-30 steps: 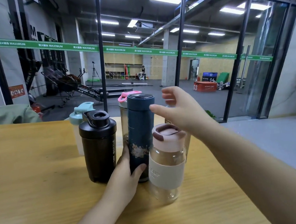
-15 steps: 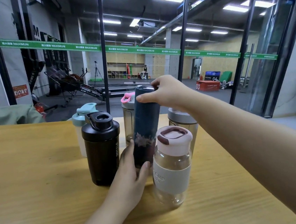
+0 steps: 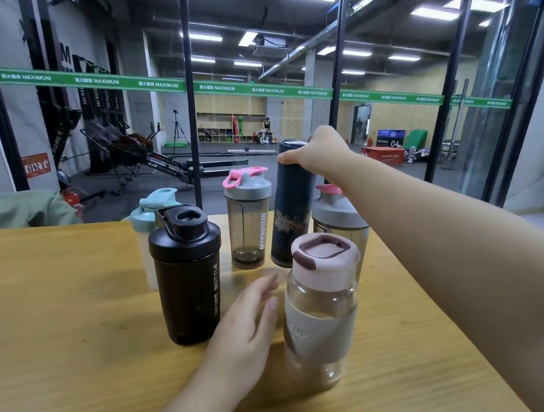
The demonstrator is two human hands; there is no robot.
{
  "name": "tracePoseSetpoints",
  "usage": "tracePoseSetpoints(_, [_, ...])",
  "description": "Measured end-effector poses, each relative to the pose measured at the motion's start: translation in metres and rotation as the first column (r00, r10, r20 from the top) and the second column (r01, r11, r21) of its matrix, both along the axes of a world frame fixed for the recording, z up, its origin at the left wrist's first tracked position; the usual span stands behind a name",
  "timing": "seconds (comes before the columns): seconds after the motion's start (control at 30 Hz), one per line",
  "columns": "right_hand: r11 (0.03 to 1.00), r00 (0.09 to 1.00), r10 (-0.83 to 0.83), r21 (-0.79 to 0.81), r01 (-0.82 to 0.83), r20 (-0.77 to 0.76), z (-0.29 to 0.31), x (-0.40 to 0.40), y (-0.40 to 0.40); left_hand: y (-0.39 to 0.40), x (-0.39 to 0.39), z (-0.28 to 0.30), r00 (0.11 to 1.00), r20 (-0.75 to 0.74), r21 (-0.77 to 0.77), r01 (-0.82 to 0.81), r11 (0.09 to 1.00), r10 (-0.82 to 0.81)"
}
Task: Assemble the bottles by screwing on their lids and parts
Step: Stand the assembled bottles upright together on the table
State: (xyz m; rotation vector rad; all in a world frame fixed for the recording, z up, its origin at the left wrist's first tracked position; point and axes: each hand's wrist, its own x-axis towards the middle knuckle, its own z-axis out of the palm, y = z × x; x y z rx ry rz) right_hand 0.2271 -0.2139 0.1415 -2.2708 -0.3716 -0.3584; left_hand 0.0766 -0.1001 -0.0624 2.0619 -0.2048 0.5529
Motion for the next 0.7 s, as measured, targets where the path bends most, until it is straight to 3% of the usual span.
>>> tracePoseSetpoints(0.4, [0.992,0.995,-0.083,-0.098,0.077,-0.062,-0.003,0.024,-0.019,-0.007,-0.004,0.006,0.966,-0.094,-0.139,0.227,0.964,-0.241])
tracePoseSetpoints(0.7, [0.99,0.989,-0.079,-0.124,0.063,-0.127,-0.008,0.029,-0.032,-0.01,-0.006,0.01,0.945,-0.176,-0.145,0.252,0.957,-0.276])
